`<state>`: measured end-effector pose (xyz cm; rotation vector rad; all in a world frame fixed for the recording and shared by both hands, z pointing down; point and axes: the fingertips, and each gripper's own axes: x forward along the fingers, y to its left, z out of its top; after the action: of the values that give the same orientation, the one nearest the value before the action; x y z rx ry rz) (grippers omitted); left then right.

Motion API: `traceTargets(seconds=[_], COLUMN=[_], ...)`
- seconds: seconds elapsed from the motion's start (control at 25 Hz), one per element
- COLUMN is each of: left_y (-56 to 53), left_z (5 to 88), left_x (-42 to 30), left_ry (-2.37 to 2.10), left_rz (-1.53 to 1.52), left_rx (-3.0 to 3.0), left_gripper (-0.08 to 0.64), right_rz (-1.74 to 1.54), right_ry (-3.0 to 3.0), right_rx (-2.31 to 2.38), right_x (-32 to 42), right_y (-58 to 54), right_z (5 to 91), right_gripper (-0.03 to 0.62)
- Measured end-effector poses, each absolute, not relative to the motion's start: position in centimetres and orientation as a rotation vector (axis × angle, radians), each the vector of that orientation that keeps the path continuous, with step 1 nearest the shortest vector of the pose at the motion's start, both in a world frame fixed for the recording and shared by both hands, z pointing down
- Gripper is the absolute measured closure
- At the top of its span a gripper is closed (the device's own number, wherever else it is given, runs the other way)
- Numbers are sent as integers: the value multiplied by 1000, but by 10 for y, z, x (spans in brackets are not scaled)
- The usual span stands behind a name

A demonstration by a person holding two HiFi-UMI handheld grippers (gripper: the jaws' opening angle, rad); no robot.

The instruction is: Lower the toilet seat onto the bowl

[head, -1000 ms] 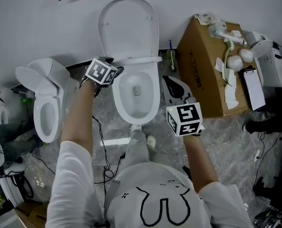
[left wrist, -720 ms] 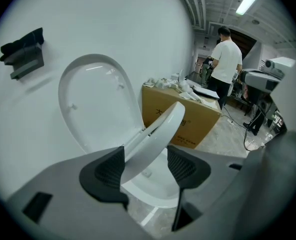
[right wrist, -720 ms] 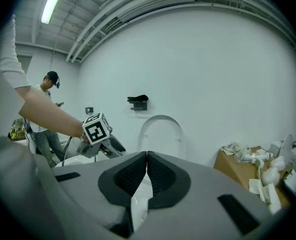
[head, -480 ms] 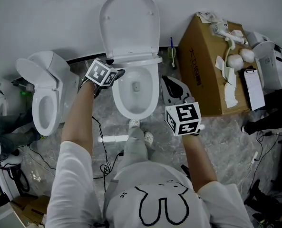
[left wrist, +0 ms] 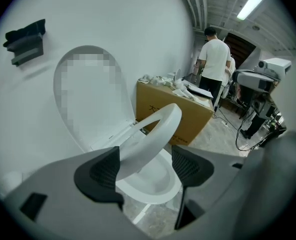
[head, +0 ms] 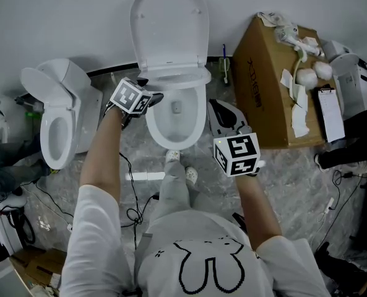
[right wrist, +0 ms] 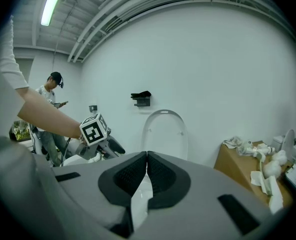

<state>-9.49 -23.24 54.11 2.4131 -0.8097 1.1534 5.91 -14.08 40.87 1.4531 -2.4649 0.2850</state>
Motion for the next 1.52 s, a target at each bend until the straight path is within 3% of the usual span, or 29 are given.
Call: traceTargets(seconds=[1.52], left_y=[-142], left_z=[626], left_x=[-98], left_ry=[-569], left_rz=[1129], left_rx=[2273], left_gripper=[232], right_rz=[441], right_ry=[-2423], right_rx=[1399], right_x=[39], right_y=[-118], right_z=[475], right_gripper=[563])
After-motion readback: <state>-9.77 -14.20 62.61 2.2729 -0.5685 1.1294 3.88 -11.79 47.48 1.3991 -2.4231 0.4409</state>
